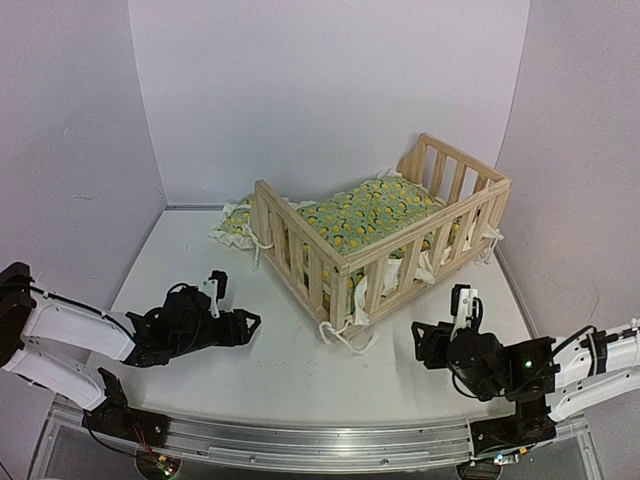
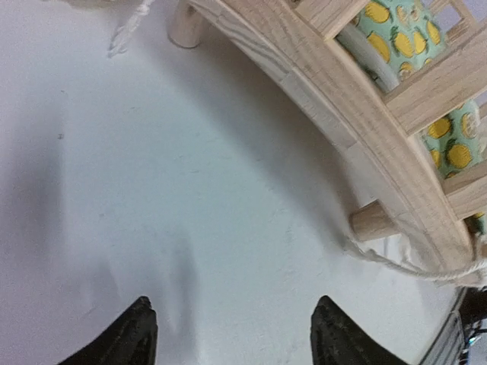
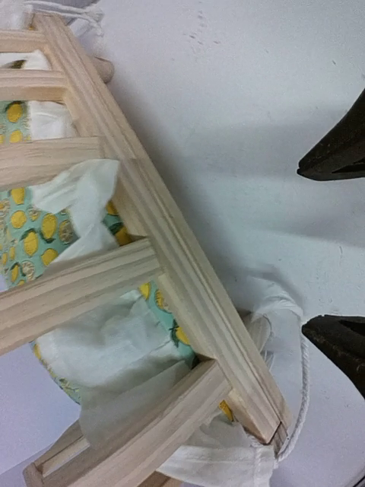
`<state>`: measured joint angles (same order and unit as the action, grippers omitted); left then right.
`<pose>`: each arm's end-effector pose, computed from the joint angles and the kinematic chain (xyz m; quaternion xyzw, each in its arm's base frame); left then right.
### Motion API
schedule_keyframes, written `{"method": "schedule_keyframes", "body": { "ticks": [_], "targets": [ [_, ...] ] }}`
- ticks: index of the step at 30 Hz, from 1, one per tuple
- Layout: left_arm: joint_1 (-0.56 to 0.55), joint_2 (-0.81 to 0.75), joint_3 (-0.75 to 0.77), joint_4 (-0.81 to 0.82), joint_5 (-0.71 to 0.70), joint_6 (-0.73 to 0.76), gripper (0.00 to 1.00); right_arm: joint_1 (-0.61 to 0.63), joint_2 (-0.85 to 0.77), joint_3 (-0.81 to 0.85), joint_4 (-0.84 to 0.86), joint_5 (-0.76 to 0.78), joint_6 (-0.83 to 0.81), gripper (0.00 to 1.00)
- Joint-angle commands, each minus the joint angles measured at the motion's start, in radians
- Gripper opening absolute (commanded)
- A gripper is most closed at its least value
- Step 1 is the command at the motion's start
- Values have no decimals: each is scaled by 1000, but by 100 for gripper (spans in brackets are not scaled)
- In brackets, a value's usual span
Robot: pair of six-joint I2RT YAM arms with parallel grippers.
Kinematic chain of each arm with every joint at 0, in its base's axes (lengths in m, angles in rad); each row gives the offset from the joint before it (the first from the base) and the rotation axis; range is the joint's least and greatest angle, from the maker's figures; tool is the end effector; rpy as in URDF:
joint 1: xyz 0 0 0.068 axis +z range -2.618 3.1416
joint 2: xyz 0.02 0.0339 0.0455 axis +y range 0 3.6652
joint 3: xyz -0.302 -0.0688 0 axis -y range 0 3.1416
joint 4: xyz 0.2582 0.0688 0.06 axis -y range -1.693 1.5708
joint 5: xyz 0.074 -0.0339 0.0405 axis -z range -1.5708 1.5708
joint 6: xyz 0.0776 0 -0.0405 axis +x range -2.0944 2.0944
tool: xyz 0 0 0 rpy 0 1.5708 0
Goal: Set up the pet bed
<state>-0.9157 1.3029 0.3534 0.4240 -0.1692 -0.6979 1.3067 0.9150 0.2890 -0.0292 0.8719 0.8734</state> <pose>0.1744 -0.2056 0.1542 0.0519 0.8629 -0.3085 0.3970 0.1039 0.1568 0.1747 0.0075 0.8342 0.1801 0.5211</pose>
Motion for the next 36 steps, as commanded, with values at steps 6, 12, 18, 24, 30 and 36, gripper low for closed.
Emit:
{"method": "schedule_keyframes", "body": {
  "ticks": [6, 12, 18, 24, 30, 36],
  "targets": [
    [39, -252, 151, -352, -136, 133, 84, -1, -107, 451, -337, 38, -478, 84],
    [309, -282, 230, -383, 17, 185, 84, -41, -35, 744, -341, -1, -730, 90],
    [605, -40, 454, -350, 206, 207, 86, -312, 118, 965, -422, -390, -736, 97],
    [735, 376, 805, -375, 284, 295, 86, -388, 480, 1376, -623, -716, -741, 98],
    [756, 688, 1096, -376, 312, 339, 84, -388, 838, 1816, -858, -877, -783, 98],
    [758, 900, 1304, -371, 331, 381, 84, -382, 1119, 2182, -1012, -941, -800, 91]
  ]
}}
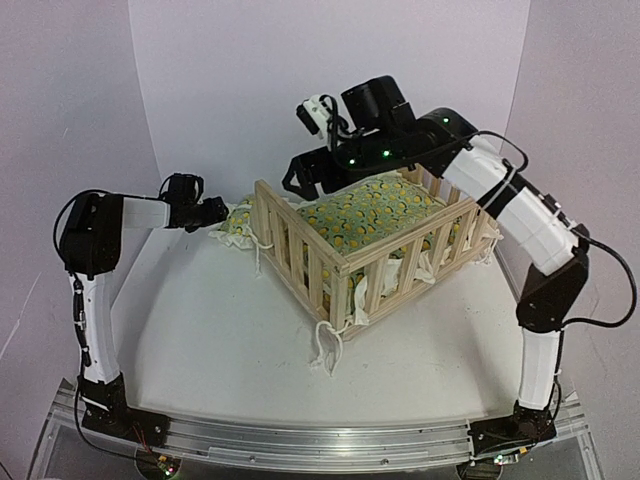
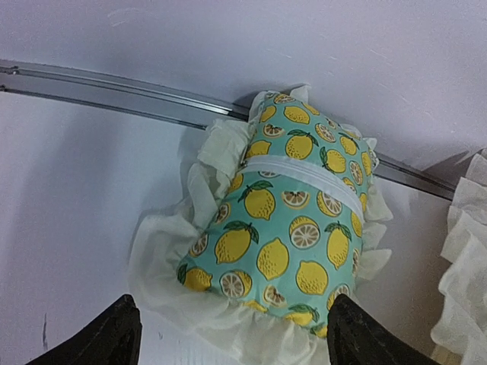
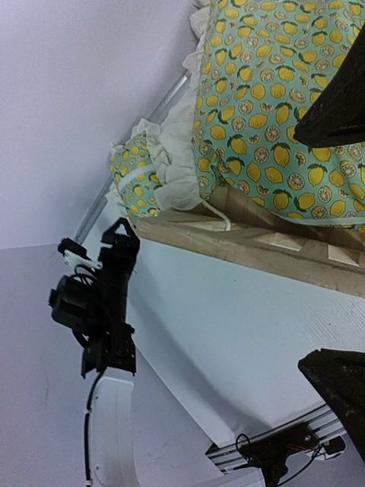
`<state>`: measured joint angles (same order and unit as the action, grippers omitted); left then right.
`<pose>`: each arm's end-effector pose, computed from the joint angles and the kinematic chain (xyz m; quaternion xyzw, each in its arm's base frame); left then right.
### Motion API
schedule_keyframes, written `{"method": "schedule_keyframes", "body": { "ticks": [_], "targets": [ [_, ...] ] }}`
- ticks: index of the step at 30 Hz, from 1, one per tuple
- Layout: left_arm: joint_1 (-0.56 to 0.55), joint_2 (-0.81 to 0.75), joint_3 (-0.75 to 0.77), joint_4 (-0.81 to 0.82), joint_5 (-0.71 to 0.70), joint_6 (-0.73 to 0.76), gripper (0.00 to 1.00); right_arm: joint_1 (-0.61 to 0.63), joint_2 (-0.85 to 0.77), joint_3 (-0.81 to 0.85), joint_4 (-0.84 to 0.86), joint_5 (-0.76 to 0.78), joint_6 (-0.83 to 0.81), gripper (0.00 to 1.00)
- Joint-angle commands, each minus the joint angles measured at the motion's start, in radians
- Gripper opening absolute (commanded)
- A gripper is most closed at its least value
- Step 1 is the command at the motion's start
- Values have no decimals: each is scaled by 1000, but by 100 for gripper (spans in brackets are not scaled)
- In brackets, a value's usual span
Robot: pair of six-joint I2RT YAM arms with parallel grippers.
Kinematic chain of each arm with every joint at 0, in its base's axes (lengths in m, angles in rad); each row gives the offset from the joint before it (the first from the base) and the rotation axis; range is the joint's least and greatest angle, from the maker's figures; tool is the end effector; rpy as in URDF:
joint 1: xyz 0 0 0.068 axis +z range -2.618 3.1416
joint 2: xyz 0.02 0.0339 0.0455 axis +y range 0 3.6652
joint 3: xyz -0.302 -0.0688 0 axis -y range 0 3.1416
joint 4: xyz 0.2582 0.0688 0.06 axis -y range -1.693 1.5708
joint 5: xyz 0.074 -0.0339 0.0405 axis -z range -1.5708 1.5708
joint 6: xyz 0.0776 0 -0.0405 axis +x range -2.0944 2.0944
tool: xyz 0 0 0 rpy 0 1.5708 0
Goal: Set up the pet bed
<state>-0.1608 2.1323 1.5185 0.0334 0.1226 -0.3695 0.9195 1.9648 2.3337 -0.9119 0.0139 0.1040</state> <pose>0.5441 -0.0979 0.1866 -0.0625 0.8765 -0.1763 0.4436 0.2948 0.3850 0.4631 -0.3422 0.8008 0.2354 0.4316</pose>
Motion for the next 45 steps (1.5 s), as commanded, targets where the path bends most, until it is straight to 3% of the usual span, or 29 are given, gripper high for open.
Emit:
{"method": "schedule_keyframes", "body": {
  "ticks": [1, 4, 9, 11, 14, 17, 20, 22, 28, 33, 36, 38, 45],
  "targets": [
    [4, 97, 171, 17, 47, 51, 84, 5, 86, 144, -127, -86, -30, 90],
    [2, 119, 178, 15, 54, 32, 82, 11, 118, 137, -127, -118, -36, 81],
    [4, 43, 99, 42, 63, 18, 82, 27, 120, 105, -141, -121, -74, 50],
    [5, 18, 71, 43, 29, 24, 82, 30, 106, 68, -142, -123, -85, 47],
    [14, -10, 38, 31, 20, 9, 82, 30, 111, 51, -168, -119, -93, 57],
    [14, -45, 6, 37, 76, 2, 83, 32, 138, 59, -208, -99, -95, 56],
    [14, -88, -17, 38, 140, 3, 79, 38, 152, 110, -252, -58, -88, 35],
    [15, -131, -52, 41, 145, 4, 79, 43, 111, 75, -258, -19, -88, 28],
    [13, -283, -143, 61, 224, -15, 77, 51, -135, -243, -262, 47, -178, 9],
    [-24, -385, -244, 128, 401, -39, 74, 43, -437, -616, -222, 210, -231, 12],
    [-89, -436, -297, 181, 498, -37, 74, 7, -605, -781, -190, 330, -175, 17],
    [-155, -469, -335, 219, 556, -26, 74, -14, -705, -852, -174, 387, -124, 25],
    [-425, -478, -327, 278, 682, 98, 76, -22, -992, -1002, -202, 593, 127, 34]
  ]
}}
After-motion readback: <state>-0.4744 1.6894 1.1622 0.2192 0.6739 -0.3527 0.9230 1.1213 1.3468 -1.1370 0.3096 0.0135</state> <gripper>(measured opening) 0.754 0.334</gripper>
